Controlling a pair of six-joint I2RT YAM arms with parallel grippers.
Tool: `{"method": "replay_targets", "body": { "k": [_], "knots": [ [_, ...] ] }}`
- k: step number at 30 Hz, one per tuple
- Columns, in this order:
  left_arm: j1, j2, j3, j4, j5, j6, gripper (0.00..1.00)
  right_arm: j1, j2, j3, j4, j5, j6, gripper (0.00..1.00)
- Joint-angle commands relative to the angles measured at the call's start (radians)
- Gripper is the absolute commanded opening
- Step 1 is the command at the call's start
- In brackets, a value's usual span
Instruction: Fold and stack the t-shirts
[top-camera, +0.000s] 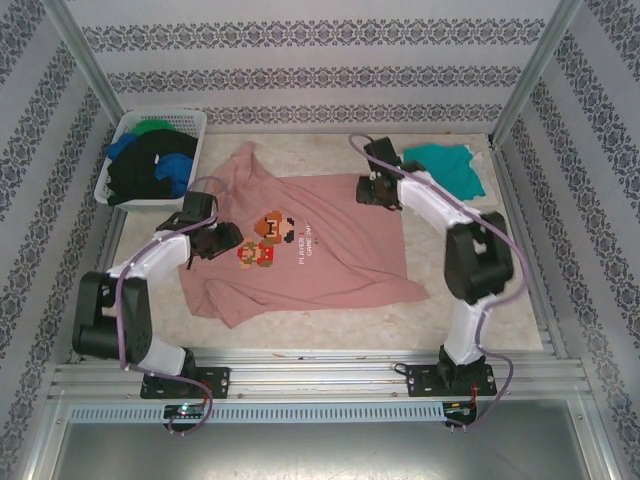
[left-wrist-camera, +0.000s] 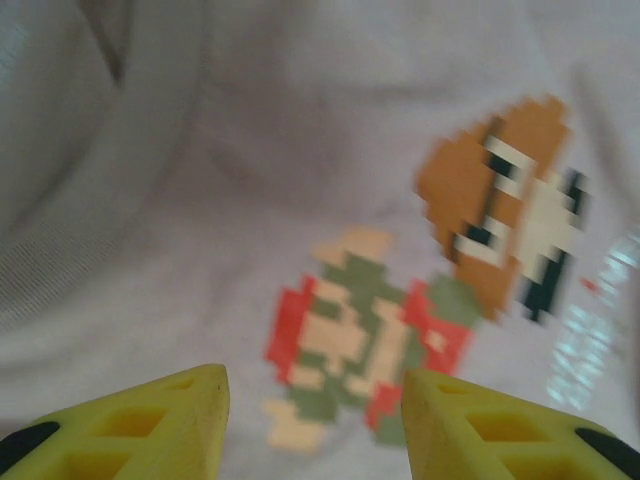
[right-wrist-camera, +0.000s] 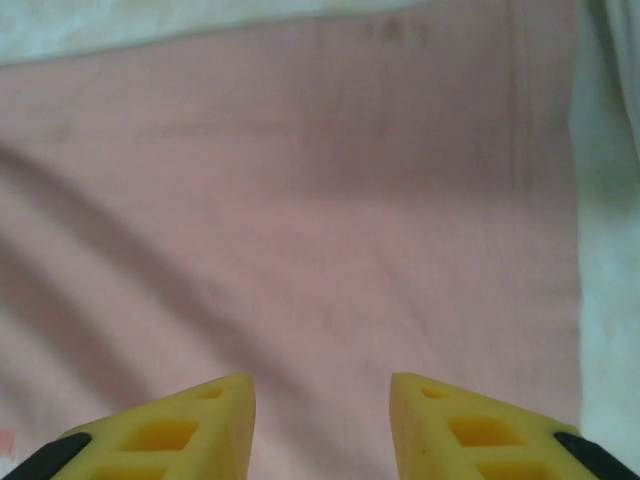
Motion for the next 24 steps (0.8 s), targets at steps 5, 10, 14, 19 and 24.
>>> {"method": "replay_targets", "body": {
  "k": [5,10,14,19,24],
  "knots": [
    [0.018,0.076,-0.021,-0.072,-0.185,0.017,0.49,-0.089,0.31,0.341,-0.208,0.025,0.015,0.34],
    [0.068,0.048,-0.071,-0.101,-0.193,-0.012,0.51,-0.144,0.401,0.432,-0.265,-0.016,0.019,0.34],
    [0.1,-0.046,-0.128,-0.121,-0.19,-0.012,0.52,-0.186,0.458,0.502,-0.294,-0.036,0.019,0.32],
    [0.137,-0.183,-0.18,-0.179,-0.192,-0.012,0.52,-0.224,0.504,0.612,-0.318,-0.043,0.008,0.29],
    [0.144,-0.321,-0.208,-0.209,-0.138,-0.005,0.53,-0.216,0.486,0.706,-0.38,-0.058,-0.041,0.3]
  ]
}}
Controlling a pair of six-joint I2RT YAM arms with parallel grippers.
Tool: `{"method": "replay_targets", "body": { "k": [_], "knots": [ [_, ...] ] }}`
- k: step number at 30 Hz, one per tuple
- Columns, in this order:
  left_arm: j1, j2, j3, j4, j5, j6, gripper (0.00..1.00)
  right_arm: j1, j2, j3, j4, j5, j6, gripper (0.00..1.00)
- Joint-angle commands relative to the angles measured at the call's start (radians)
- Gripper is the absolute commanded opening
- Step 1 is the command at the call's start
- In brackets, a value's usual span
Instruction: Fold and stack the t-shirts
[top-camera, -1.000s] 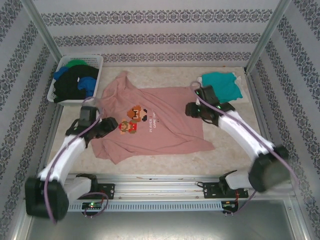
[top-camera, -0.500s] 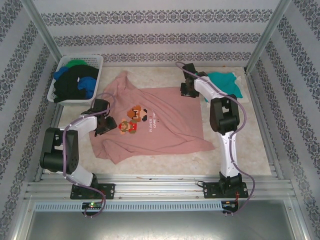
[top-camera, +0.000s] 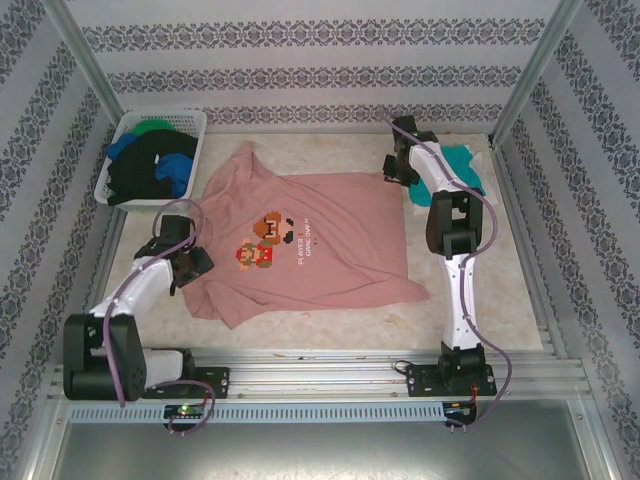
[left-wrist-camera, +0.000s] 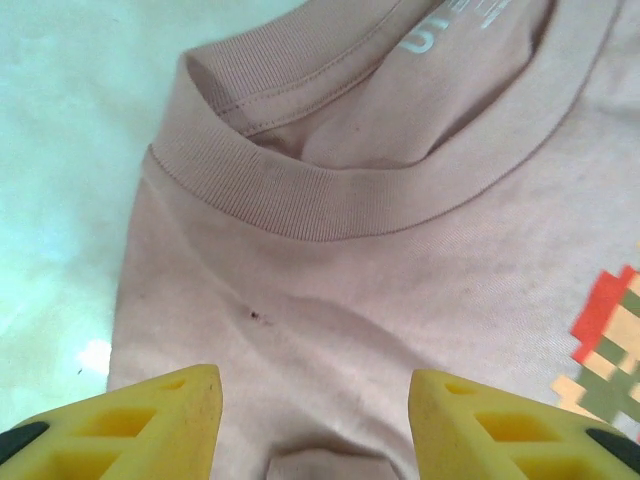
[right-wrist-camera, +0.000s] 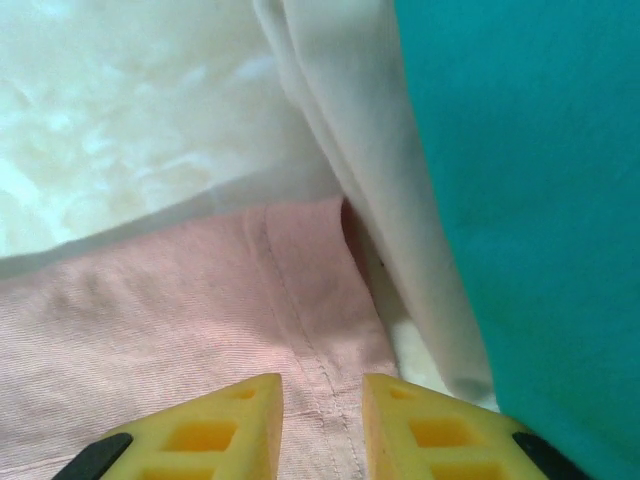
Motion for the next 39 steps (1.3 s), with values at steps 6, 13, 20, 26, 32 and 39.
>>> {"method": "replay_targets", "body": {
  "k": [6,13,20,26,32,39],
  "knots": [
    [-0.022,-0.178,-0.026,-0.14,0.1,-0.019,0.52,0.117,-0.405,-0.441,0.078,0.043,-0.077,0.4],
    [-0.142,-0.227,-0.063,-0.212,0.031,-0.086,0.52,0.223,-0.976,-1.211,0.202,0.151,0.074,0.46],
    [-0.145,-0.183,-0.136,-0.082,0.041,-0.113,0.44,0.248,-1.256,-1.539,0.174,0.15,0.188,0.45],
    [-0.143,-0.145,-0.132,0.014,0.077,-0.109,0.24,0.22,-1.166,-1.545,0.217,0.131,0.17,0.46],
    [-0.143,-0.218,-0.119,-0.062,0.05,-0.09,0.05,0.212,-1.099,-1.5,0.317,0.05,0.149,0.45],
    [-0.143,-0.353,-0.086,-0.179,0.028,-0.091,0.0,0.241,-1.022,-1.45,0.309,0.007,0.124,0.44]
  ]
}}
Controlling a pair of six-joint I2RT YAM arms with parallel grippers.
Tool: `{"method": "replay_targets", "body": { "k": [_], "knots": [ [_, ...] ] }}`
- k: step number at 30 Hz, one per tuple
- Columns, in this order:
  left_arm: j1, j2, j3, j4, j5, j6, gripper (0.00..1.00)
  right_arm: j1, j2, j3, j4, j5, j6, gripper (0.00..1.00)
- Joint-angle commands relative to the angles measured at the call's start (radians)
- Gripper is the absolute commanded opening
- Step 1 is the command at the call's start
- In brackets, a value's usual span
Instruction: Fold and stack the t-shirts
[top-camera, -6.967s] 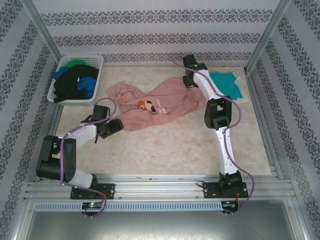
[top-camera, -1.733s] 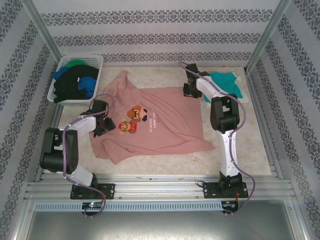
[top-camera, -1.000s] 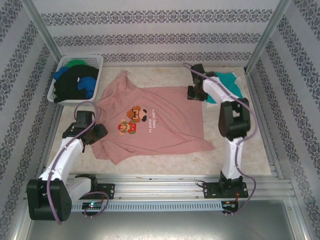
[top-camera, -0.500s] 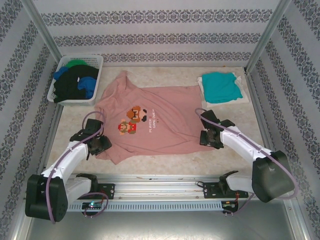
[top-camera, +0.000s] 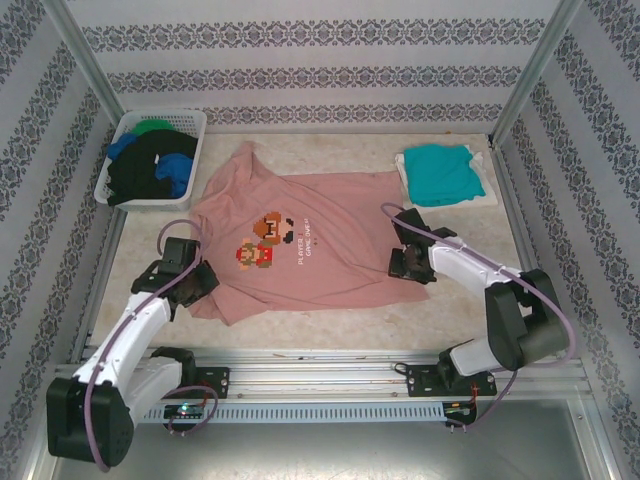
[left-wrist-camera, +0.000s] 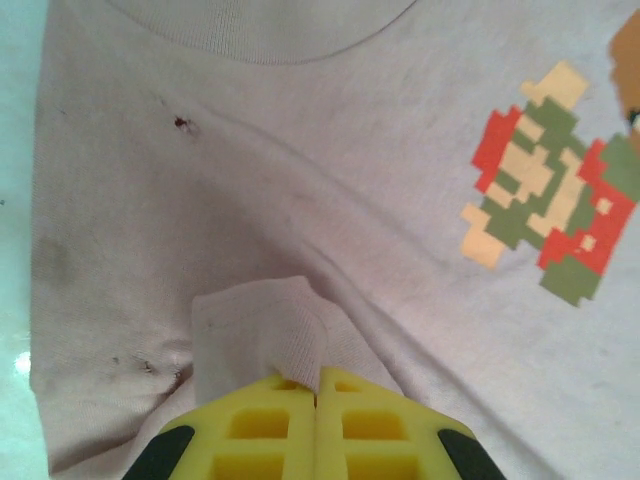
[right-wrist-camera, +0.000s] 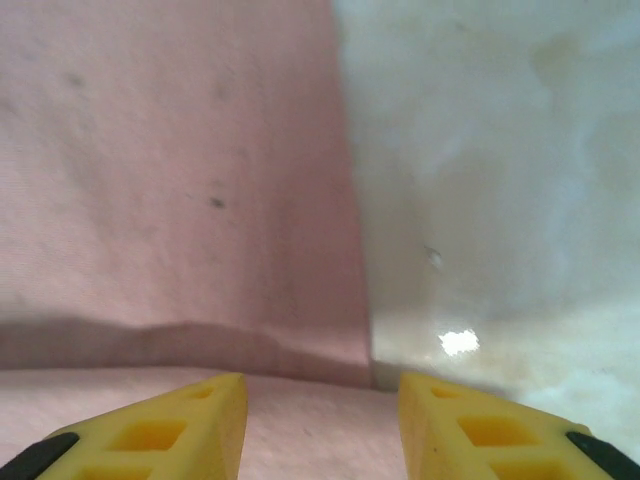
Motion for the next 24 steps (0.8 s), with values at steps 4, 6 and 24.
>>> {"method": "replay_targets", "body": {
  "k": [4,6,24],
  "knots": [
    [-0.005,-0.094,0.075,-0.147,-0.017,0.008,0.0,0.046,0.015,-0.019,-0.031,-0.054,-0.004,0.44],
    [-0.005,-0.127,0.09,-0.169,-0.012,0.004,0.0,0.064,0.011,-0.045,-0.036,-0.073,-0.005,0.35],
    [-0.004,-0.225,0.106,-0.188,-0.024,0.016,0.0,0.329,-0.369,-0.138,-0.42,0.118,0.33,0.18]
  ]
}}
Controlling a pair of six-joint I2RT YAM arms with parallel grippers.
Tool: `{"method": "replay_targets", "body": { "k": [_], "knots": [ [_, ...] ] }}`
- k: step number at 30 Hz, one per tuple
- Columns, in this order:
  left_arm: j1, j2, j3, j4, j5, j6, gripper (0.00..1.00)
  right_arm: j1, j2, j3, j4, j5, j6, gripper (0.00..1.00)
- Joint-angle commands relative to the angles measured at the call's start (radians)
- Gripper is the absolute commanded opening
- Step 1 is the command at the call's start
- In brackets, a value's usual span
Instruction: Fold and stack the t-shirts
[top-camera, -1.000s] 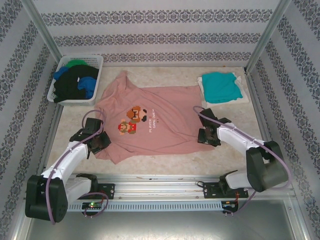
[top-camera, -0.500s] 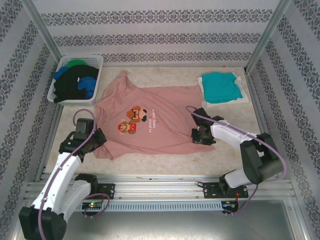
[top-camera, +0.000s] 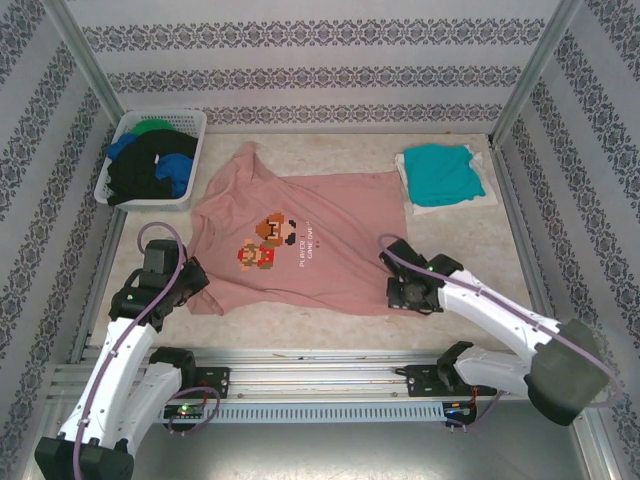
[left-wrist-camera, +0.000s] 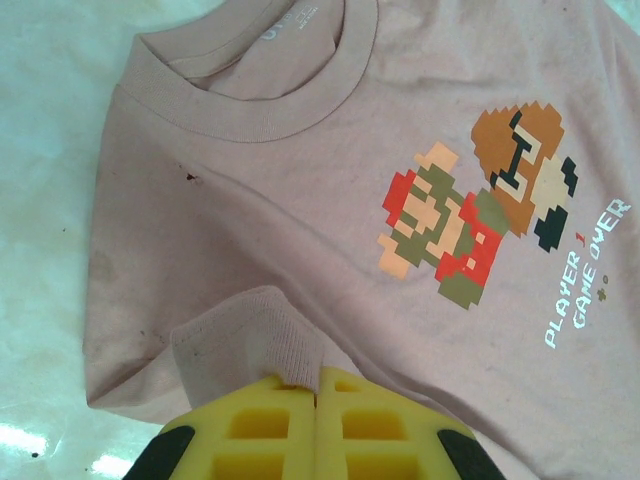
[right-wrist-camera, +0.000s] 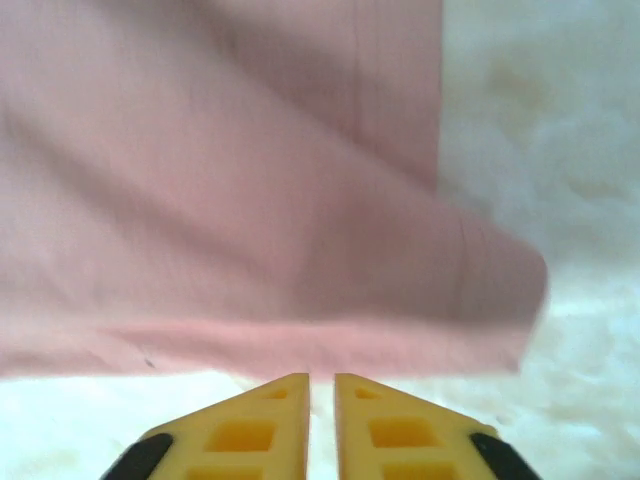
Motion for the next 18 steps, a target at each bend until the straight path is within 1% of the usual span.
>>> {"method": "replay_targets", "body": {
  "k": [1,2,3,4,8,10,13,18],
  "knots": [
    [-0.005,-0.002,0.011,-0.029,-0.003,0.017,0.0,0.035,-0.053,-0.034,-0.17,0.064,0.136,0.19],
    [-0.005,-0.002,0.013,-0.031,-0.004,0.018,0.0,0.035,-0.075,-0.044,-0.163,0.055,0.139,0.25],
    [-0.005,-0.001,0.016,-0.033,-0.004,0.024,0.0,0.032,-0.101,-0.057,-0.139,0.039,0.135,0.34],
    [-0.005,-0.001,0.018,-0.036,-0.005,0.025,0.0,0.026,-0.116,-0.056,-0.133,0.034,0.138,0.37],
    [-0.005,-0.001,0.024,-0.038,0.0,0.029,0.0,0.027,-0.107,-0.069,-0.101,0.039,0.137,0.43],
    [-0.005,0.001,0.028,-0.034,-0.001,0.03,0.0,0.025,-0.053,-0.102,-0.022,0.01,0.128,0.47],
    [-0.004,0.002,0.037,-0.036,0.001,0.03,0.0,0.04,0.049,-0.044,-0.047,0.057,0.124,0.51],
    [-0.005,0.001,0.053,-0.045,-0.008,0.037,0.0,0.06,0.184,-0.002,-0.016,0.111,0.13,0.52]
  ]
}}
